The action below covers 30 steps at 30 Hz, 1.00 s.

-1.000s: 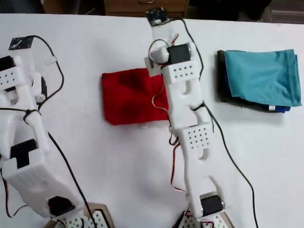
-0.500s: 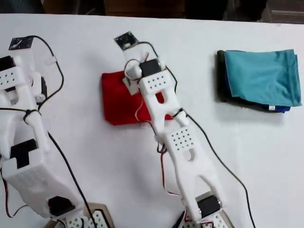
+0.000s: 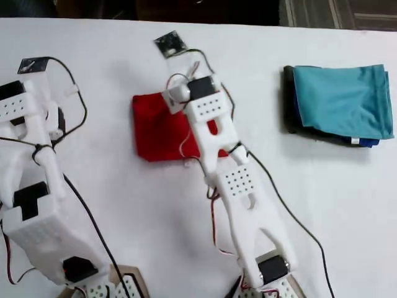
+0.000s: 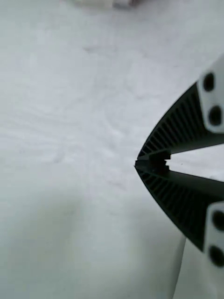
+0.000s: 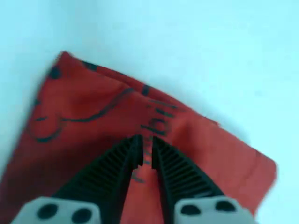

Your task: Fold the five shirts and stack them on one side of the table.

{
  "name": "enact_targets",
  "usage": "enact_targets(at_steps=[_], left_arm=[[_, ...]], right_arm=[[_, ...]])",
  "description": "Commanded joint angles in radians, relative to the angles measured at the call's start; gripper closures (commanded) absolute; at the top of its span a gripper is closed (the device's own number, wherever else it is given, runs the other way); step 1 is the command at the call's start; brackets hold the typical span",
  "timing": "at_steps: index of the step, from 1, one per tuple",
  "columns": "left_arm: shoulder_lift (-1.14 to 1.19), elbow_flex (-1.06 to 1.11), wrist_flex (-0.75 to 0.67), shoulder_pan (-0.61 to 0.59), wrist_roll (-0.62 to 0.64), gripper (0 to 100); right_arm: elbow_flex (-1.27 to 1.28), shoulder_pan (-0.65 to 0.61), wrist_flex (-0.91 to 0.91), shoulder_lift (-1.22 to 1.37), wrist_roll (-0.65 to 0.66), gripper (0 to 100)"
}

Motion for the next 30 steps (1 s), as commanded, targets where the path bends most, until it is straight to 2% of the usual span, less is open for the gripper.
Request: enact_targets(at_steps=[1,8,12,22,28,30], left_arm=[[-0.068,-0.004,-0.009,-0.011,-0.005,97],[-0.068,-0.004,-0.005,-0.135,-0.006,97],[-0.068,-0.004,-0.005,-0.206,-0.066,97],[-0.068,-0.004,-0.003,-0.242,-0.072,97],[-0.068,-0.004,-0.006,-0.236,-0.072,97],[-0.068,-0.004,-0.012,-0.229,-0.072,97]], right_arm=[[-0.017,-0.077,0.007,-0.088,0.011,95.4],[-0.011,-0.150,-0.194,0.056,0.011,95.4],[-0.011,-0.163,-0.274,0.147,0.012,95.4],[-0.021,-0.214,-0.228,0.048,0.012,95.4],[-0.023,-0.134,-0.117,-0.159,0.021,94.6],[-0.021,-0.090,-0.073,-0.217,0.069,90.2]])
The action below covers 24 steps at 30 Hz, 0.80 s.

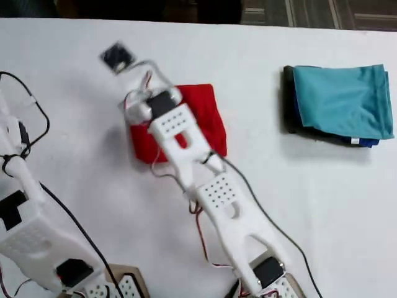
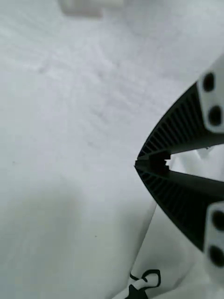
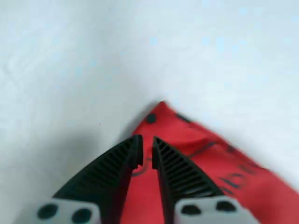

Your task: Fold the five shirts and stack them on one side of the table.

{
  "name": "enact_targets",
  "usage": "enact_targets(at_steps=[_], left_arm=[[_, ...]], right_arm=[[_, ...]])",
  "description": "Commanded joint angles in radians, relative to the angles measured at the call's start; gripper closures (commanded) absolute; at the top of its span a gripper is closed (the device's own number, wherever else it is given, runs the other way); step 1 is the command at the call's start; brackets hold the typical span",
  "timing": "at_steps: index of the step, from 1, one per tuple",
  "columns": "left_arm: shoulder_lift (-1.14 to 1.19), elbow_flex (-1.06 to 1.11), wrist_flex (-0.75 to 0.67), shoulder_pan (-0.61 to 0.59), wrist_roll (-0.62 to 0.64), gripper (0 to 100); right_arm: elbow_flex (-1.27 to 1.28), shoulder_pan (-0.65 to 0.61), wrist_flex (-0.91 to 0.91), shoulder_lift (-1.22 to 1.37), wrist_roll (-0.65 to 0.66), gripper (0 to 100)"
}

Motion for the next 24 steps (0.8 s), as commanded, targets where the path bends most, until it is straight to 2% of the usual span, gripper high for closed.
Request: enact_targets(at_steps=[1,5,11,17,24], left_arm=[[-0.068,-0.004,-0.012,0.011,-0.008,97],[-0.068,-0.004,-0.012,0.041,-0.003,97],[-0.068,-0.002,-0.041,0.080,-0.002,97],[-0.061,0.004,-0.048,0.077,-0.002,97],[-0.066,0.002,-0.044,0.064,-0.002,97]], right_arm=[[-0.014,0.090,0.076,-0.186,0.071,87.2],[-0.009,0.188,0.202,-0.203,0.061,76.9],[-0.011,0.232,0.381,-0.131,-0.014,76.5],[-0.011,0.228,0.372,-0.082,-0.044,67.0],[-0.011,0.265,0.369,-0.007,-0.043,66.8]])
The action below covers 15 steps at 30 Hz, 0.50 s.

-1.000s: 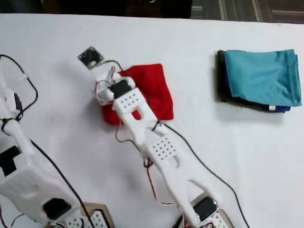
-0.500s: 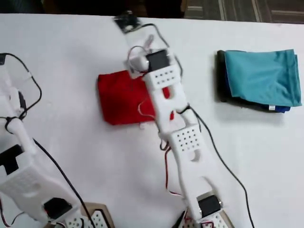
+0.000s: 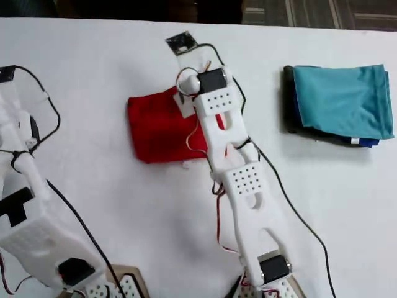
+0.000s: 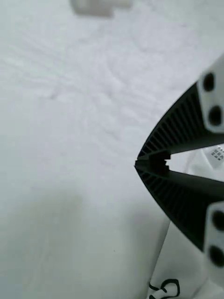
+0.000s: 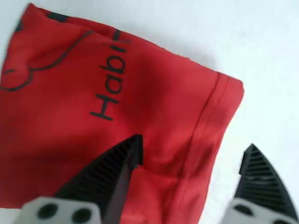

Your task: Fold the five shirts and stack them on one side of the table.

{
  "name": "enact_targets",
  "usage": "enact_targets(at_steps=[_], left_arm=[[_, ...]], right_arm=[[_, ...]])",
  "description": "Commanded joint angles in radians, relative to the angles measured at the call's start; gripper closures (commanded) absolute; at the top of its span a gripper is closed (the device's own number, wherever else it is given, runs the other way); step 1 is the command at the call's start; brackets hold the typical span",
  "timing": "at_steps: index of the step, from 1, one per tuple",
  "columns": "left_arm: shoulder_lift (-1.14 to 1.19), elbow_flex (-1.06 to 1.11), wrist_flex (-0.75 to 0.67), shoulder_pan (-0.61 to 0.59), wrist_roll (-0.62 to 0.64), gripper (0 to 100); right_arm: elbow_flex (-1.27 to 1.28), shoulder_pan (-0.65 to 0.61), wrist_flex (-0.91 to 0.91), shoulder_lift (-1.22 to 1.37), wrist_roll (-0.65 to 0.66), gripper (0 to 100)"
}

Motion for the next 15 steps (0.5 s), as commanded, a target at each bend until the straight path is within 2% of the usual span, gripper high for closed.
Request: enact_targets(at_steps=[1,8,15], left_arm=[[-0.066,-0.004,-0.008,-0.002,-0.002,97],[-0.063,-0.004,-0.009,0.000,-0.002,97],[-0.066,-0.005,-0.011,0.000,-0.002,97]], right_arm=[[-0.011,0.018,-0.005,0.015,-0.006,66.8],[-0.011,0.005,-0.005,0.108,-0.011,66.8],[-0.003,-0.054,0.005,0.145,-0.069,67.0]])
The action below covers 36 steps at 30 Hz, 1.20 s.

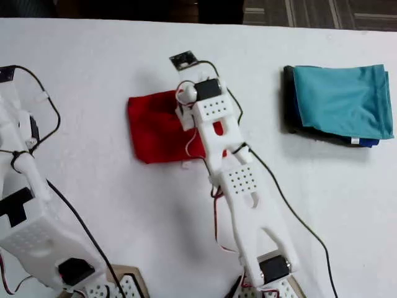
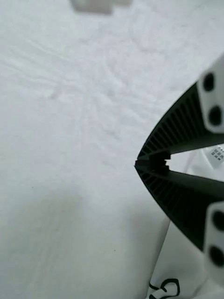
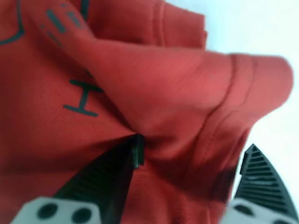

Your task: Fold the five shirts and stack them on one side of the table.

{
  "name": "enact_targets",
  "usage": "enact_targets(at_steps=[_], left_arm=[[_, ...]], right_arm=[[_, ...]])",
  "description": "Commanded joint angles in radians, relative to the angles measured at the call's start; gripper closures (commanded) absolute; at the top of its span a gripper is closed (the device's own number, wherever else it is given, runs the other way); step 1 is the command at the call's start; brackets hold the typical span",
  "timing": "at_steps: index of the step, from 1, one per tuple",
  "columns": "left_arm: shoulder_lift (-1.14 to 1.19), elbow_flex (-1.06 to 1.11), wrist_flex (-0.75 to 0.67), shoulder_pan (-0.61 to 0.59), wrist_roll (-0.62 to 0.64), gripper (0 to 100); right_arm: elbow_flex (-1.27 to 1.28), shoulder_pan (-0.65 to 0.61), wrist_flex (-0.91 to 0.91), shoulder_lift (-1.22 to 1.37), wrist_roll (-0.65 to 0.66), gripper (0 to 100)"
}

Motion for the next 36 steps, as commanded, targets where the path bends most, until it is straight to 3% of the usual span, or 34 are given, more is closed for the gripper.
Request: enact_targets(at_steps=[1,3,8,13,20,29,36], left_arm=[[-0.066,-0.005,-0.011,-0.002,-0.002,97],[-0.066,-0.010,-0.009,-0.002,-0.002,97],[-0.068,-0.012,-0.009,-0.029,0.000,97],[-0.068,-0.012,-0.008,-0.034,0.000,97],[-0.068,-0.010,-0.009,-0.029,0.000,97],[-0.068,-0.012,-0.011,-0.009,0.000,97],[-0.068,-0.012,-0.011,0.002,0.000,97]], right_arm=[[0.018,-0.044,0.015,-0.002,-0.011,67.2],[0.064,-0.058,0.018,-0.012,-0.005,72.3],[0.198,-0.051,0.036,-0.068,0.009,98.8],[0.324,-0.025,0.038,-0.157,0.058,98.1],[0.324,0.120,0.041,-0.429,0.078,98.0],[0.427,0.229,0.042,-0.734,0.292,98.1],[0.519,0.407,0.042,-0.871,0.391,98.1]])
